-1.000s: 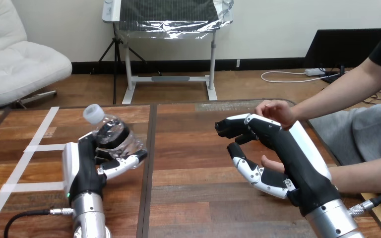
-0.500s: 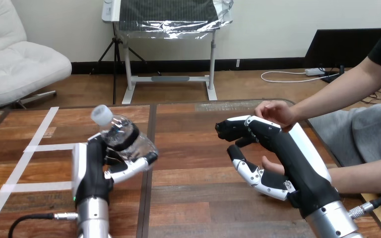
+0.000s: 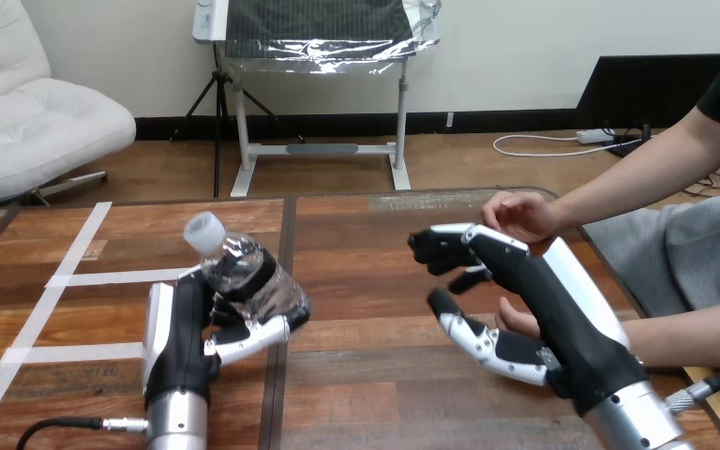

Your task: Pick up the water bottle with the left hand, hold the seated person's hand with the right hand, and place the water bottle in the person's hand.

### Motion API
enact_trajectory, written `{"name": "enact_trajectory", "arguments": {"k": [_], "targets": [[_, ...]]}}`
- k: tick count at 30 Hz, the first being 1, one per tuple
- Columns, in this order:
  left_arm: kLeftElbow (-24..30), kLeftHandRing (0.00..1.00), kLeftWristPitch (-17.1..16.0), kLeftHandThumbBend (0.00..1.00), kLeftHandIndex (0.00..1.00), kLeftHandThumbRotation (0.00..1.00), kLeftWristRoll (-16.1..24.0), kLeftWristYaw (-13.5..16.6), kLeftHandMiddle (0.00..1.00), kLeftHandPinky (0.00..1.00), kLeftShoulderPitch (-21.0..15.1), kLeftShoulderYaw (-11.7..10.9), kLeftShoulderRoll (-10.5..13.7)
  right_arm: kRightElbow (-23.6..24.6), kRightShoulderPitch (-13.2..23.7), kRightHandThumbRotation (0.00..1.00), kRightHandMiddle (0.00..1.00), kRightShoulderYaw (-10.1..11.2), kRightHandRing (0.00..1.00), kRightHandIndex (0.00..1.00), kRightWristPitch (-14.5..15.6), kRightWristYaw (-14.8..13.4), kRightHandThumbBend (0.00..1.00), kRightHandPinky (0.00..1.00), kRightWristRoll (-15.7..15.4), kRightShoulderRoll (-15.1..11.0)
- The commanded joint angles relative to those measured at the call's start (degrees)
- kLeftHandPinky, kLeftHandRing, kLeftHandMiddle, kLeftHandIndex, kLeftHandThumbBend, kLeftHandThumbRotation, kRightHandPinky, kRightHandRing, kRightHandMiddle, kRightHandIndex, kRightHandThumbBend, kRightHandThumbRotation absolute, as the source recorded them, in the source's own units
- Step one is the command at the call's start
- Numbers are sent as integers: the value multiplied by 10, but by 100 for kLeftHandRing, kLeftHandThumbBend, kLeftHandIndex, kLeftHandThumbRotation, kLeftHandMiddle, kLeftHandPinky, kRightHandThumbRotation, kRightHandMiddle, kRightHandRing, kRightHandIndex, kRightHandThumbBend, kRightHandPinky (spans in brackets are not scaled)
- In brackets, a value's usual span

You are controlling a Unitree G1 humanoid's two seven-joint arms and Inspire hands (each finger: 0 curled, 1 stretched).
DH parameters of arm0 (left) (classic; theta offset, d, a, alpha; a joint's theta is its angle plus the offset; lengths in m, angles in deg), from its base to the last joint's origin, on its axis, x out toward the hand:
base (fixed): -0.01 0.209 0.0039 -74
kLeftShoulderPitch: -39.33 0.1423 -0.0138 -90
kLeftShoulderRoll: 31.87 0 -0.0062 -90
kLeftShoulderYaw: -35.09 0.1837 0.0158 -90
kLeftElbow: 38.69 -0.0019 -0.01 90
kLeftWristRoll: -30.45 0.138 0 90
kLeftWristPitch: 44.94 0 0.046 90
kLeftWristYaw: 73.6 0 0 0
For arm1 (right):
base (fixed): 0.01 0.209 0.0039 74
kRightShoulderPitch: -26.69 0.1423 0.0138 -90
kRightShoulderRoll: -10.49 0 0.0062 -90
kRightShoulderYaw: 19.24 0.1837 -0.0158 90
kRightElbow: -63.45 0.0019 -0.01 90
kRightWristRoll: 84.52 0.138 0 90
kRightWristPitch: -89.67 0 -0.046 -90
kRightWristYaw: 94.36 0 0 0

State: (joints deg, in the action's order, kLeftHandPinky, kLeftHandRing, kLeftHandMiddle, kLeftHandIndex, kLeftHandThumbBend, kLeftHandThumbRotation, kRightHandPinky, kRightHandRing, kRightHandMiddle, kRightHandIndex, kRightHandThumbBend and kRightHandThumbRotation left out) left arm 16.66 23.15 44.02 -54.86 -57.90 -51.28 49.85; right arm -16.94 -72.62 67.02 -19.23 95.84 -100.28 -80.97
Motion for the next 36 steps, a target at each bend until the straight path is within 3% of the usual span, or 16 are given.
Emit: {"name": "enact_trajectory", "arguments": {"k": [1,9,13,21,29,36], "targets": [[177,40,23,60,51,0,16,-19,43,39,-21,6,-2,64,48,0,79,67,78,78,44,25,47,69,-16,-71],[200,39,39,61,51,0,20,-31,43,37,-9,6,-4,90,46,0,84,92,83,83,95,46,57,73,-49,-113],[208,39,42,61,51,0,17,-40,43,37,-3,7,-3,78,47,0,85,112,84,84,95,53,64,75,-50,-143],[227,38,53,61,51,0,25,-45,42,36,9,8,-4,65,47,0,87,133,85,85,112,71,72,77,-49,-177],[238,38,58,61,50,0,31,-48,42,35,19,7,-7,64,47,0,90,142,90,87,147,97,72,85,-45,-201],[247,38,56,60,51,0,34,-52,42,34,27,5,-10,66,50,0,91,138,91,88,166,114,72,87,-79,-233]]}}
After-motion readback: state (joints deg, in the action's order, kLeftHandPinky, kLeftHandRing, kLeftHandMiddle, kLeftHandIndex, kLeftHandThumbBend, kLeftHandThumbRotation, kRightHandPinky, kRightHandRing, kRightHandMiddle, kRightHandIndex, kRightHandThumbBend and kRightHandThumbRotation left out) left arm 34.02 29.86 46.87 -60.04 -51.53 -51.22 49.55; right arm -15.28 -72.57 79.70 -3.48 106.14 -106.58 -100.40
